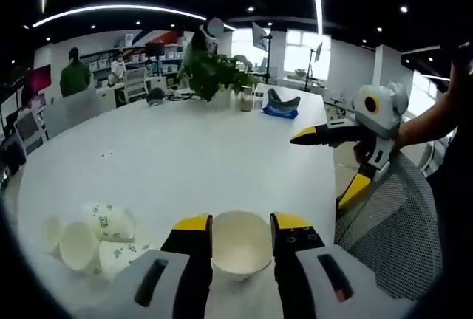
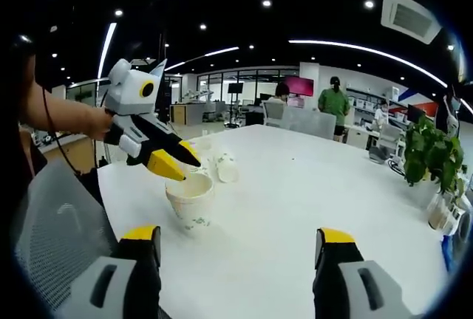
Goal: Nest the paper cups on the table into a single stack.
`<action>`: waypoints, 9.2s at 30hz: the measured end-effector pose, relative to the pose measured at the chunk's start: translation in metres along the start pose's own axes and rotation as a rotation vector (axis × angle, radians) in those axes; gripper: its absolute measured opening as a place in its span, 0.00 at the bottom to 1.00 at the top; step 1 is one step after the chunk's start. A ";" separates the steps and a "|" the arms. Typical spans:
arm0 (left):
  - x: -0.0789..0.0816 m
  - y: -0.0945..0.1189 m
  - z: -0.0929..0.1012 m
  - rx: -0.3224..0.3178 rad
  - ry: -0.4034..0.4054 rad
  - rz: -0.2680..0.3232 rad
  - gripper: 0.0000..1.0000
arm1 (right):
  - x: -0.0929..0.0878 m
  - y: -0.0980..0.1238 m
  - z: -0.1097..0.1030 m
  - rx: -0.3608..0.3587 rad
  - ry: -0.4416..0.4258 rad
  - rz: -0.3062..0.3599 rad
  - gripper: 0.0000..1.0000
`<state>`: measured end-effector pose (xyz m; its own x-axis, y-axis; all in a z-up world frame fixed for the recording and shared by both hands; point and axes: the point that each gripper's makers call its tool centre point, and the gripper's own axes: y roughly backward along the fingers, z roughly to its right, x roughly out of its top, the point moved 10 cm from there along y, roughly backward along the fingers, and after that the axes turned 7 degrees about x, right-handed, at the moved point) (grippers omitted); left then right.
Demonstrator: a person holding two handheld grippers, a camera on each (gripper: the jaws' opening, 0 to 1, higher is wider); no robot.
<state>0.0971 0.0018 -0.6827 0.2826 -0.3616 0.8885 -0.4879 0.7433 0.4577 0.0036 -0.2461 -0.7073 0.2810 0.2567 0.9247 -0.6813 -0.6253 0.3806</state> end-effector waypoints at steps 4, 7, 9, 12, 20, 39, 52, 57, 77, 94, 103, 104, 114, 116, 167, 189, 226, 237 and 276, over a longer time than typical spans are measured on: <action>0.002 0.008 -0.013 0.039 0.000 0.009 0.34 | 0.001 0.000 0.000 -0.001 -0.001 0.001 0.87; 0.001 0.014 -0.028 0.082 -0.008 0.011 0.37 | 0.000 0.000 0.000 -0.003 -0.001 0.001 0.87; -0.001 0.018 -0.040 0.106 -0.008 0.012 0.38 | 0.000 0.000 0.000 -0.004 -0.001 0.002 0.87; -0.001 0.023 -0.055 0.144 -0.011 0.009 0.37 | 0.001 0.000 0.000 -0.006 -0.002 0.002 0.87; -0.007 0.028 -0.092 0.216 -0.039 -0.020 0.35 | 0.001 0.001 0.001 -0.015 -0.007 0.006 0.87; -0.016 0.035 -0.146 0.308 -0.008 -0.054 0.31 | 0.002 0.001 0.000 -0.024 -0.020 0.001 0.86; -0.033 0.020 -0.144 0.251 -0.054 -0.154 0.19 | 0.000 0.000 0.001 -0.025 -0.018 -0.012 0.86; -0.035 0.016 -0.142 0.252 -0.063 -0.170 0.09 | 0.000 0.001 0.002 -0.034 -0.019 -0.011 0.86; -0.038 0.024 -0.138 0.263 -0.113 -0.199 0.00 | 0.000 0.002 0.003 -0.037 -0.019 -0.001 0.85; -0.032 0.037 -0.126 0.269 -0.185 -0.198 0.00 | 0.001 0.002 0.002 -0.025 -0.017 0.013 0.85; -0.017 0.053 -0.118 0.310 -0.163 -0.205 0.00 | 0.003 0.003 0.002 -0.023 -0.021 0.033 0.87; -0.016 0.055 -0.117 0.313 -0.163 -0.206 0.00 | 0.004 0.003 0.001 -0.022 -0.021 0.033 0.87; 0.009 0.075 -0.105 0.330 -0.160 -0.188 0.00 | 0.003 0.001 -0.002 0.009 -0.003 0.029 0.90; 0.012 0.078 -0.103 0.328 -0.155 -0.181 0.00 | 0.003 0.000 -0.003 0.014 -0.002 0.030 0.91; 0.057 0.028 0.038 -0.015 -0.286 -0.085 0.00 | 0.000 -0.003 -0.008 0.058 0.015 0.003 0.98; 0.025 0.007 0.041 -0.053 -0.338 -0.184 0.00 | 0.000 -0.003 -0.008 0.053 0.022 -0.006 0.96; -0.018 -0.024 0.036 -0.174 -0.255 -0.222 0.02 | 0.000 -0.002 -0.006 0.034 0.023 -0.004 0.94; -0.018 -0.026 0.038 -0.167 -0.317 -0.235 0.03 | 0.001 -0.001 -0.004 0.026 0.016 0.007 0.94; 0.033 0.028 -0.021 0.018 -0.117 -0.010 0.19 | 0.000 -0.003 -0.008 0.056 0.019 -0.004 0.95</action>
<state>0.1106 0.0225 -0.6412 0.1900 -0.4328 0.8812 -0.5006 0.7294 0.4662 0.0001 -0.2381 -0.7080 0.2705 0.2732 0.9232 -0.6410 -0.6643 0.3844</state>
